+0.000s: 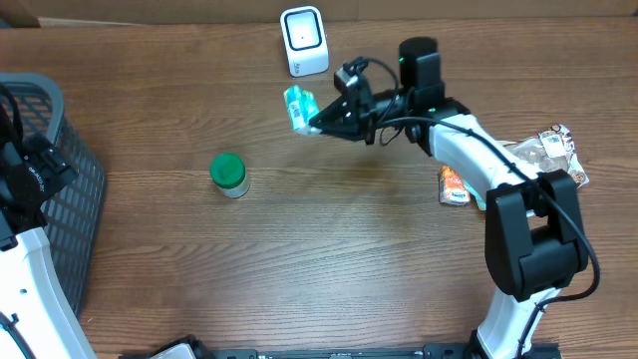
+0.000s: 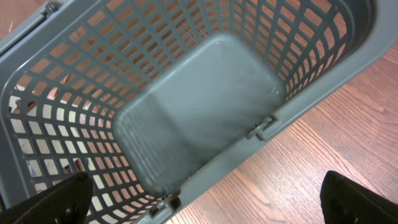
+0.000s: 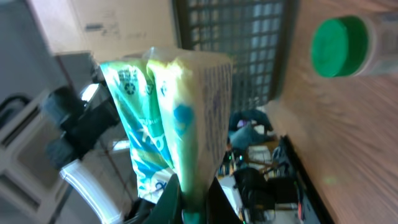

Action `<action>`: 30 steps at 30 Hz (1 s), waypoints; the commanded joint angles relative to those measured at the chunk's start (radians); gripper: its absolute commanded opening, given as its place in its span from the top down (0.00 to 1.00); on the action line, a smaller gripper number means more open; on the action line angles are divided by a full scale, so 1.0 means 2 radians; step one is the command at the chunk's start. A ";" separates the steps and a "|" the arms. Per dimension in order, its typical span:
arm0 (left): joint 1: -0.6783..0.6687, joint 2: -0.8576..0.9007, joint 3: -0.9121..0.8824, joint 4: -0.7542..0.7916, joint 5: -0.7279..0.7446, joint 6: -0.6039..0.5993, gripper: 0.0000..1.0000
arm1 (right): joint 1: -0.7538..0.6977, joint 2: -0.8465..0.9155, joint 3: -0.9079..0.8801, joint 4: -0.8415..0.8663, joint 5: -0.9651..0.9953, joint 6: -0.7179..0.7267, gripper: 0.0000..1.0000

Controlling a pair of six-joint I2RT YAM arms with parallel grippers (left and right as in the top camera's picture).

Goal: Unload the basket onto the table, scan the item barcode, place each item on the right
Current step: 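Lift the mint carton and hold it up to the scanner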

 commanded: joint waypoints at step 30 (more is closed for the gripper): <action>0.002 0.001 0.004 0.000 0.000 0.008 0.00 | 0.139 0.081 0.252 -0.078 1.033 -0.633 0.96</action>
